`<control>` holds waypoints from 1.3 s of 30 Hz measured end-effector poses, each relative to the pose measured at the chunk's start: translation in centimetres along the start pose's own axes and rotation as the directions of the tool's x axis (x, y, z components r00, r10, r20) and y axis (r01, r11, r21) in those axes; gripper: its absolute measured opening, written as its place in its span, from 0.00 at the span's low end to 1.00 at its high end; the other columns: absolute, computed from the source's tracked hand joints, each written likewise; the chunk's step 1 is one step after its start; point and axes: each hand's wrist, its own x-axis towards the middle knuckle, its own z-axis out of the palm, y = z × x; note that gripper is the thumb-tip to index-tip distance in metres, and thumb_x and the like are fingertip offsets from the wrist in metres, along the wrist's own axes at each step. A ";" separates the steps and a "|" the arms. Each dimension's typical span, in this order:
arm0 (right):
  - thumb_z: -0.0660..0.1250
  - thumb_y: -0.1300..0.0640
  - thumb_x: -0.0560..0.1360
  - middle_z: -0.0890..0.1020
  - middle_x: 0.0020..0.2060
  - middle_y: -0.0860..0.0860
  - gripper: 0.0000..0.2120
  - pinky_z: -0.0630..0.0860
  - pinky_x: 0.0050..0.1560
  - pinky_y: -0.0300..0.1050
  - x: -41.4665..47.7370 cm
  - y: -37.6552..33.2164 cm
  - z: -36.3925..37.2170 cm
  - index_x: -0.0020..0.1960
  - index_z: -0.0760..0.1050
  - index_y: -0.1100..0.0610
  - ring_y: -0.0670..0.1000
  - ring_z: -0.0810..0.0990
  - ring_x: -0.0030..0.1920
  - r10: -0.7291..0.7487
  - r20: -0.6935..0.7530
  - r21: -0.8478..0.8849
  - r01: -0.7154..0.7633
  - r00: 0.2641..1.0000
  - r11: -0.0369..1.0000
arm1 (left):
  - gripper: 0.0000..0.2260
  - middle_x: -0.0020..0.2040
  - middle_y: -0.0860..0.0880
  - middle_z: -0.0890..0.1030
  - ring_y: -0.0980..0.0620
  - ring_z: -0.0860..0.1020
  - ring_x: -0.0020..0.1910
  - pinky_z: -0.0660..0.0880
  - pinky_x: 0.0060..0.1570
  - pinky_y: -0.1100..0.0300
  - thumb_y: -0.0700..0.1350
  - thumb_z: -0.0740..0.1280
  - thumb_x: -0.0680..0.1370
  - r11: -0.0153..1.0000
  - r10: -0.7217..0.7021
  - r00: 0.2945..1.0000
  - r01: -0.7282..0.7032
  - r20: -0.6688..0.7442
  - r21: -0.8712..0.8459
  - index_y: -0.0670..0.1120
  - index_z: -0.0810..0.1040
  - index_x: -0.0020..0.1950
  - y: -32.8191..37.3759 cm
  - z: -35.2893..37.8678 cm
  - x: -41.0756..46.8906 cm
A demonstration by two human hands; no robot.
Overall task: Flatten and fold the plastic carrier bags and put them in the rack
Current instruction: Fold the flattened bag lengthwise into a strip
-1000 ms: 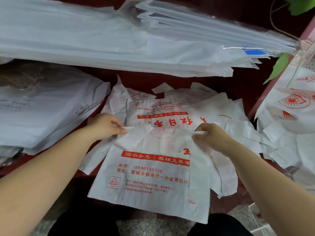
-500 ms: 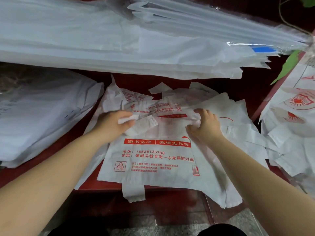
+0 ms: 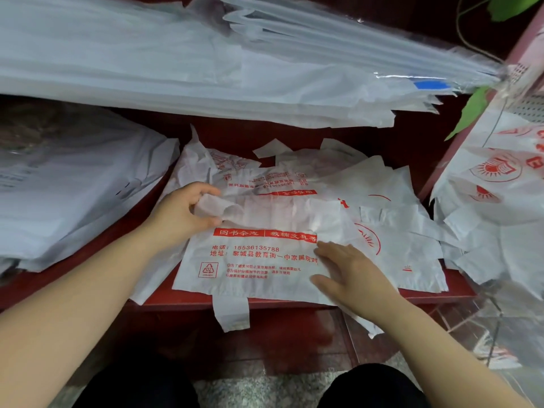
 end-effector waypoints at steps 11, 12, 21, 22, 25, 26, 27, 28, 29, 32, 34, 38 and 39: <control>0.59 0.50 0.78 0.62 0.72 0.47 0.22 0.47 0.70 0.37 0.0 -0.1 0.2 0.70 0.64 0.53 0.45 0.57 0.72 0.010 0.017 0.031 -0.010 1.000 0.999 | 0.30 0.51 0.62 0.75 0.62 0.67 0.57 0.62 0.52 0.77 0.30 0.64 0.70 0.985 0.055 0.979 -0.085 0.195 0.149 0.66 0.63 0.52 -2.4 -1.3 -7.2; 0.59 0.50 0.78 0.62 0.72 0.46 0.22 0.47 0.70 0.37 0.0 -0.1 0.1 0.70 0.64 0.53 0.45 0.57 0.72 0.010 0.031 0.024 -0.011 0.999 1.000 | 0.28 0.45 0.64 0.79 0.64 0.71 0.54 0.63 0.49 0.77 0.29 0.62 0.71 0.993 0.046 0.986 -0.063 0.162 0.101 0.64 0.64 0.50 -2.2 -1.6 -7.1; 0.51 0.40 0.69 0.77 0.61 0.49 0.29 0.63 0.65 0.45 0.4 0.7 0.6 0.57 0.79 0.53 0.51 0.73 0.62 -0.062 0.006 0.078 0.062 0.998 0.995 | 0.16 0.63 0.52 0.75 0.58 0.70 0.61 0.63 0.57 0.72 0.34 0.56 0.79 0.987 0.105 0.993 -0.111 0.051 0.117 0.48 0.75 0.61 1.6 -0.8 -2.9; 0.52 0.41 0.69 0.80 0.57 0.50 0.27 0.67 0.62 0.45 0.5 0.8 0.6 0.53 0.81 0.55 0.51 0.77 0.57 -0.069 -0.025 0.099 0.072 0.997 0.992 | 0.17 0.69 0.51 0.69 0.57 0.65 0.67 0.58 0.62 0.71 0.37 0.55 0.80 0.971 0.115 0.987 -0.136 0.114 0.199 0.47 0.70 0.67 2.0 0.1 -2.0; 0.57 0.48 0.72 0.83 0.51 0.52 0.20 0.68 0.56 0.35 1.5 0.3 -0.4 0.50 0.82 0.58 0.50 0.79 0.52 -0.007 -0.157 0.190 0.038 0.988 0.981 | 0.22 0.76 0.51 0.50 0.52 0.49 0.75 0.46 0.71 0.58 0.49 0.49 0.82 0.872 0.003 0.970 -0.123 0.245 0.474 0.49 0.50 0.76 2.4 3.1 0.3; 0.58 0.52 0.75 0.80 0.57 0.52 0.17 0.64 0.57 0.32 2.3 0.0 -0.8 0.56 0.79 0.58 0.49 0.76 0.58 0.022 -0.172 0.199 0.013 0.985 0.980 | 0.23 0.77 0.50 0.47 0.51 0.46 0.75 0.43 0.72 0.56 0.51 0.47 0.82 0.841 -0.043 0.966 -0.103 0.256 0.531 0.49 0.46 0.76 2.3 3.9 0.8; 0.58 0.55 0.78 0.75 0.63 0.51 0.16 0.60 0.60 0.32 3.3 -0.1 -1.0 0.62 0.75 0.57 0.50 0.71 0.64 0.031 -0.175 0.165 -0.001 0.984 0.986 | 0.24 0.77 0.49 0.45 0.51 0.44 0.75 0.42 0.72 0.55 0.52 0.45 0.82 0.824 -0.077 0.962 -0.086 0.261 0.560 0.49 0.43 0.76 2.1 4.5 1.3; 0.56 0.57 0.79 0.69 0.69 0.50 0.17 0.57 0.65 0.35 4.4 -0.4 -1.0 0.67 0.69 0.56 0.50 0.65 0.69 0.033 -0.154 0.101 -0.017 0.988 0.995 | 0.24 0.77 0.49 0.44 0.51 0.43 0.75 0.41 0.72 0.55 0.53 0.44 0.82 0.812 -0.098 0.959 -0.078 0.266 0.578 0.48 0.42 0.76 1.9 4.9 1.6; 0.54 0.56 0.80 0.62 0.72 0.50 0.20 0.53 0.69 0.39 5.6 -0.7 -0.9 0.71 0.62 0.55 0.50 0.59 0.72 0.034 -0.112 0.030 -0.031 0.993 0.999 | 0.24 0.77 0.49 0.43 0.51 0.43 0.75 0.41 0.72 0.55 0.52 0.44 0.82 0.801 -0.110 0.956 -0.077 0.272 0.594 0.48 0.41 0.76 1.7 5.2 1.8; 0.49 0.51 0.81 0.50 0.75 0.52 0.24 0.44 0.73 0.47 8.6 -2.5 0.3 0.75 0.50 0.54 0.51 0.48 0.75 0.039 0.034 -0.123 -0.034 0.999 0.992 | 0.23 0.77 0.49 0.42 0.51 0.41 0.75 0.40 0.72 0.54 0.51 0.45 0.82 0.776 -0.124 0.950 -0.087 0.286 0.625 0.50 0.43 0.76 1.2 5.5 2.2; 0.48 0.49 0.81 0.49 0.75 0.53 0.25 0.42 0.73 0.49 9.6 -3.5 1.7 0.75 0.48 0.54 0.52 0.46 0.75 0.047 0.114 -0.132 -0.031 0.992 0.991 | 0.23 0.76 0.50 0.41 0.50 0.40 0.75 0.39 0.72 0.54 0.50 0.46 0.82 0.773 -0.124 0.950 -0.088 0.286 0.628 0.52 0.44 0.76 0.9 5.5 2.3; 0.45 0.47 0.81 0.48 0.76 0.52 0.25 0.40 0.73 0.48 10.0 -4.1 3.6 0.75 0.46 0.54 0.52 0.44 0.75 0.088 0.190 -0.105 -0.069 0.978 0.992 | 0.23 0.76 0.49 0.39 0.49 0.37 0.74 0.37 0.71 0.53 0.51 0.46 0.82 0.764 -0.154 0.948 -0.065 0.279 0.642 0.55 0.43 0.76 0.6 5.4 2.3; 0.45 0.46 0.81 0.47 0.76 0.52 0.26 0.40 0.73 0.48 10.0 -4.1 3.7 0.75 0.46 0.54 0.52 0.43 0.75 0.107 0.198 -0.114 -0.085 0.974 0.990 | 0.23 0.76 0.49 0.39 0.48 0.37 0.74 0.37 0.71 0.53 0.52 0.46 0.81 0.762 -0.164 0.948 -0.054 0.273 0.645 0.55 0.43 0.75 0.6 5.4 2.3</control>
